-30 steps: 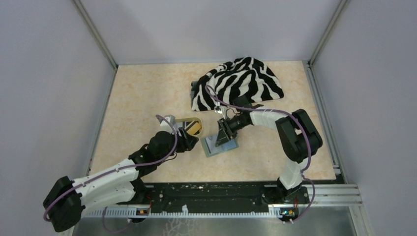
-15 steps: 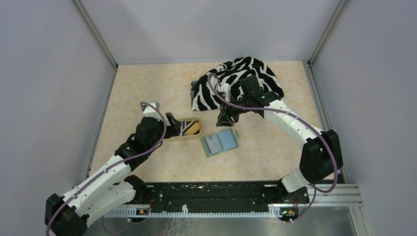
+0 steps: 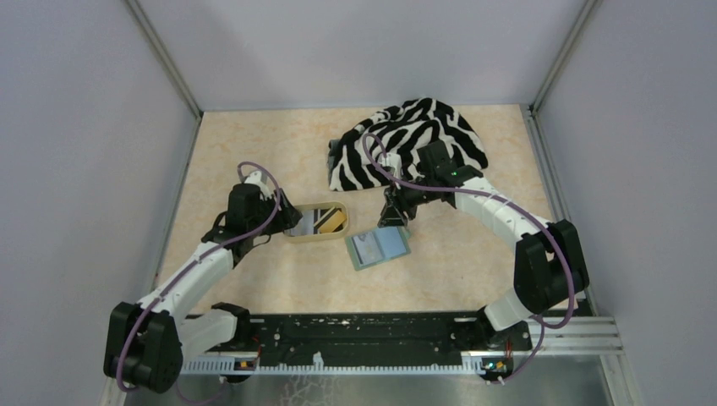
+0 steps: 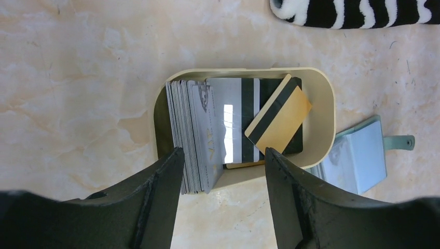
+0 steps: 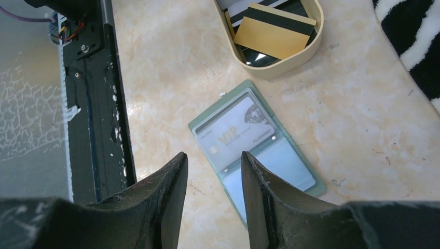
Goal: Put the credit cards into the card holder
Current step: Pick up the credit card from the storage box.
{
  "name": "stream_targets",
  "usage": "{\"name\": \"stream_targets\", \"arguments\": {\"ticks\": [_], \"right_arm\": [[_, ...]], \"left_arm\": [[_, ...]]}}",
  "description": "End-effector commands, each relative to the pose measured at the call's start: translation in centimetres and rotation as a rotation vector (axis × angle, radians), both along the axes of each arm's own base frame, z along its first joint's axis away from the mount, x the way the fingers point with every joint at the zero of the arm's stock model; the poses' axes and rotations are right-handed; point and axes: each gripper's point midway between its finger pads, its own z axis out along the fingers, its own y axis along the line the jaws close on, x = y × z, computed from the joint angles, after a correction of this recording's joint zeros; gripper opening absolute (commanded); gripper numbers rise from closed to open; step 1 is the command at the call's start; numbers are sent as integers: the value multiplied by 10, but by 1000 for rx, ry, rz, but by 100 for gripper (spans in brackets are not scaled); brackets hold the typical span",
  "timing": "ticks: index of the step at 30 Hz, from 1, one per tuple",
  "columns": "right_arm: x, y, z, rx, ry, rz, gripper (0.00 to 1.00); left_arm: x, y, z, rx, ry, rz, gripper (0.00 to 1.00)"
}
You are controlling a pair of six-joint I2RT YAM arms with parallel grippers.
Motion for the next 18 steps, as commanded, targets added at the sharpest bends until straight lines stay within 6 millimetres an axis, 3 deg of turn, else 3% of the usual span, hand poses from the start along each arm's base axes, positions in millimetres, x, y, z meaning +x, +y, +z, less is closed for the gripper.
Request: {"name": "stream_targets", "arguments": {"ticks": [1,5,18], "right_arm": [[4,5,22,66,-64,19,43],[5,5,19,61,-58,20,42],[4,4,15,55,-44,22,42]], "left_arm": [[13,8,13,52,-25,14,65],[15,16,7,87,-14,48,65],[21,12,-16,105,61,25,60]]}}
